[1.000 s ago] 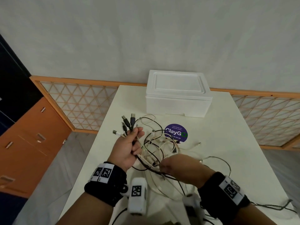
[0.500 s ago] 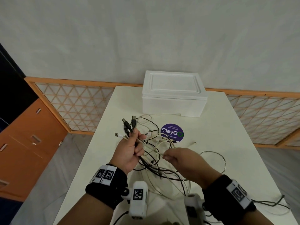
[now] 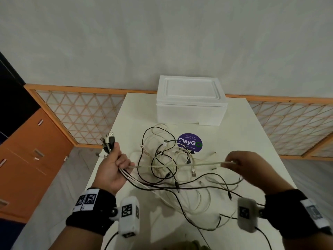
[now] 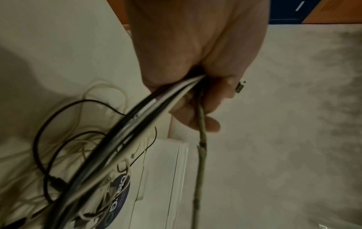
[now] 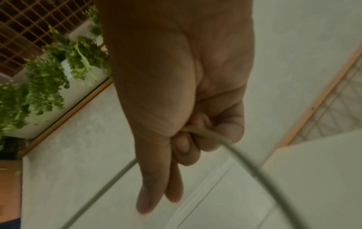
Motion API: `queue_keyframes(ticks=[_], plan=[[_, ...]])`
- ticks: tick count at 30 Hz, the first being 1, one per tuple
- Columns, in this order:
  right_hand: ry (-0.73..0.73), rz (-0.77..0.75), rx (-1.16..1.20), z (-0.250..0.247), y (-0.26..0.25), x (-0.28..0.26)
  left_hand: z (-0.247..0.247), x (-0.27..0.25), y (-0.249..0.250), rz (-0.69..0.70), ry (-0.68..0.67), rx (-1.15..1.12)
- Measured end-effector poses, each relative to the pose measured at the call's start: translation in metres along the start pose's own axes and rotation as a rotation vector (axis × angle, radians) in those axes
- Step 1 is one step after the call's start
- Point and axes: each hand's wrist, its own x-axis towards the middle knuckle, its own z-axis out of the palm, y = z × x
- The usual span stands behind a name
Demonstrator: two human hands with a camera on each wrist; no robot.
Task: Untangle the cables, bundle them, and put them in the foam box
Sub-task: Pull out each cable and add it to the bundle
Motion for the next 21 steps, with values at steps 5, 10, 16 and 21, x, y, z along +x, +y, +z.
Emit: queue_keyframes(ticks=[5, 10, 16, 21], plan=[[-0.146, 0.095, -0.383, -0.004, 0.004, -0.008, 0.000, -0.006, -0.013, -0.035, -0.048, 0.009], [-0.261, -0.158, -0.152, 0.022, -0.059, -0.019, 0.029, -0.020, -0.032, -0.038, -0.133, 0.079], [-0.473, -0.271, -0.015, 0.073, -0.115, -0.016, 0.071, -0.040, -0.051, -0.110, -0.301, 0.068], [-0.301, -0.131, -0.046, 0.071, -0.035, -0.030, 0.049, -0.032, -0.017, -0.024, -0.245, -0.002]])
